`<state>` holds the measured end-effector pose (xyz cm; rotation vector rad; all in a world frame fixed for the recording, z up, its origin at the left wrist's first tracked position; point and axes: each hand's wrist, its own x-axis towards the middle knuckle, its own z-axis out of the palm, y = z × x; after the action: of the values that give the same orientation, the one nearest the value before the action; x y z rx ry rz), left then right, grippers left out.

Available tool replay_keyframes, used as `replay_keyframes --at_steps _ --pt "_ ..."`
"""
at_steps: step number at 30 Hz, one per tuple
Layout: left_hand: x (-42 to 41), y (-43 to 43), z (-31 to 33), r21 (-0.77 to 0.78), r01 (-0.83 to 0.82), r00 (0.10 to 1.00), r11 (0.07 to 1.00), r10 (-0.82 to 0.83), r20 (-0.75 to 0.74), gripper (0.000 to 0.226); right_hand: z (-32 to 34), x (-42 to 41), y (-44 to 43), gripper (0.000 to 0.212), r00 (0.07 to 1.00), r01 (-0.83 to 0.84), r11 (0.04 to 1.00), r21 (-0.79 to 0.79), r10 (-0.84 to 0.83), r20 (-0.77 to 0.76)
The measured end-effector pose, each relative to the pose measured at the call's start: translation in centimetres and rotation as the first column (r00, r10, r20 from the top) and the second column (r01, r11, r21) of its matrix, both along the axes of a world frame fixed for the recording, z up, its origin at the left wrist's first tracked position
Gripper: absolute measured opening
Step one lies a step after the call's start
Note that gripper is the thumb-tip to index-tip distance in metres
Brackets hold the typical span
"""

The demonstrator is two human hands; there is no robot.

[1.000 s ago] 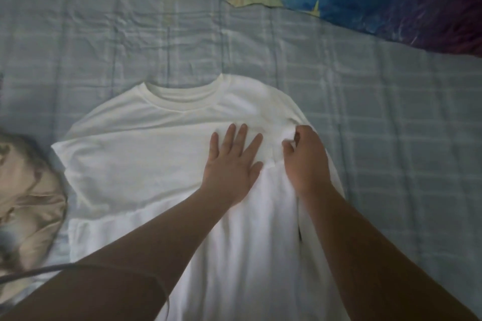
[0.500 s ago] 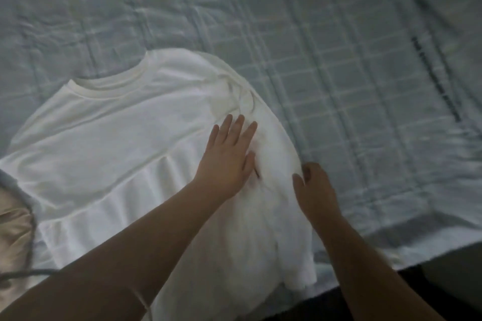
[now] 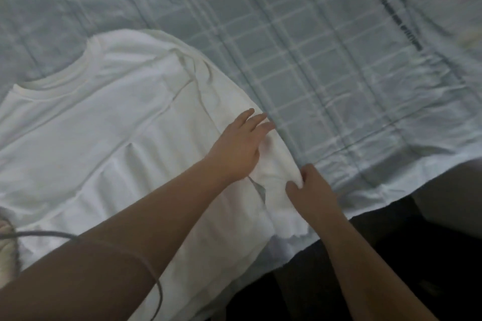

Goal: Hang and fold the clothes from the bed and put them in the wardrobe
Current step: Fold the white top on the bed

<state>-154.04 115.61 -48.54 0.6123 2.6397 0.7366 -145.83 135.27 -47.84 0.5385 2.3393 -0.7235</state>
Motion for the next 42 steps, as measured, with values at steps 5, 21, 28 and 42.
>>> replay_keyframes --at_steps 5,21,28,42 --pt "-7.3 2.9 -0.2 -0.157 0.062 0.982 0.986 -0.033 0.185 0.067 1.5 -5.5 6.4 0.034 0.999 -0.04 0.999 -0.018 0.04 -0.019" --pt "-16.7 4.2 0.4 -0.158 -0.315 0.943 0.936 0.328 0.062 0.007 1.6 -17.9 18.2 0.033 0.887 -0.338 0.928 -0.158 0.37 0.277" --pt "-19.3 5.4 0.1 -0.101 -0.394 0.915 0.913 0.4 0.051 0.011 1.8 -21.1 21.4 0.017 0.981 -0.018 0.97 -0.244 0.064 0.181" --pt "-18.8 9.7 -4.1 -0.14 -0.289 0.95 0.947 0.266 -0.161 0.055 -3.4 -18.7 20.7 0.023 0.776 0.485 0.873 0.058 -0.399 -0.488"
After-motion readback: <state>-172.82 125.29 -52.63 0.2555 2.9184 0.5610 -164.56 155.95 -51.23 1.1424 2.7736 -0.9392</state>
